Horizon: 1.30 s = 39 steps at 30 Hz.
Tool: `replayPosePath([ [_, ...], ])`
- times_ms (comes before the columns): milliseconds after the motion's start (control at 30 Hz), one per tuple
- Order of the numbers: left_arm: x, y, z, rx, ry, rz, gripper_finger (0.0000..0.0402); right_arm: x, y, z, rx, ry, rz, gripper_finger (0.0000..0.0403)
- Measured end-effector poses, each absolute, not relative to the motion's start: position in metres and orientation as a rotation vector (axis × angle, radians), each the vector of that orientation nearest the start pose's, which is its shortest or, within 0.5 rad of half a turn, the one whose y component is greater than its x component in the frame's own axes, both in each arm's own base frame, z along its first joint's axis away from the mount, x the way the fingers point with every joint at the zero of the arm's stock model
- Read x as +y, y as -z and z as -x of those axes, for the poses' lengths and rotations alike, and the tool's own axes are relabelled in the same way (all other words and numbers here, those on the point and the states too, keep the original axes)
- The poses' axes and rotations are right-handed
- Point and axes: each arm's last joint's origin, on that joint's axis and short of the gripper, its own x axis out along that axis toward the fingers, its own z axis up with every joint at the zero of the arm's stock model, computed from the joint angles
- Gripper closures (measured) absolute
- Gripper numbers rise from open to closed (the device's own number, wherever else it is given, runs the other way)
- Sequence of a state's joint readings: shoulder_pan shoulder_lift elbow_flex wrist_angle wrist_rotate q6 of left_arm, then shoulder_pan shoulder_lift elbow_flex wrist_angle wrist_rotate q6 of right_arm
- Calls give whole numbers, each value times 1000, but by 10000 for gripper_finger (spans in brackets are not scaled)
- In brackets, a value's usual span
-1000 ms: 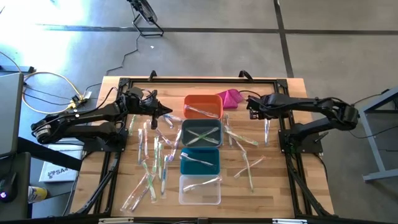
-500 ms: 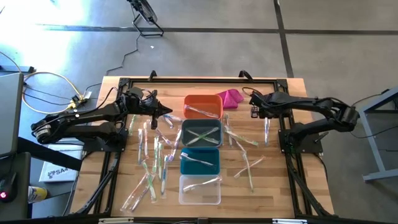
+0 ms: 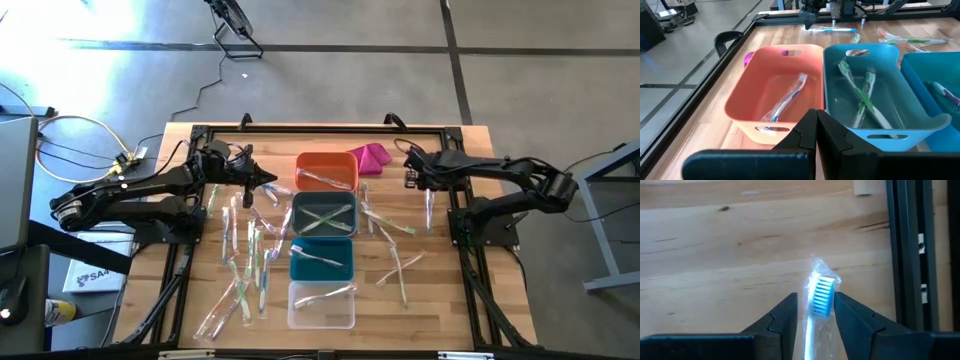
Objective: Pick & Place Toothbrushes
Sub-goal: Put the blue toothbrush into the orange bin
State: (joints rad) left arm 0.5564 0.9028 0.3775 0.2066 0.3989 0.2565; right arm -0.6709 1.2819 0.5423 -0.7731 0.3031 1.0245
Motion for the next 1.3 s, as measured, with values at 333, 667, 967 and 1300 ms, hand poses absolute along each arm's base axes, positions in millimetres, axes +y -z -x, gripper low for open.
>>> replayPosePath([
  [333,90,-210,-166,301,-118,-108,401,-110,-132,-124,1040,1498,-1052,288],
  [667,90,-210,-166,302,-118,-107,401,-111,-132,-126,1042,1474,-1036,369],
  [967,89,-208,-165,323,-115,-95,401,-110,-131,-126,1078,1427,-1013,389],
  [1300,89,-208,-165,323,-115,-95,401,-113,-136,-133,1077,1290,-1036,393],
])
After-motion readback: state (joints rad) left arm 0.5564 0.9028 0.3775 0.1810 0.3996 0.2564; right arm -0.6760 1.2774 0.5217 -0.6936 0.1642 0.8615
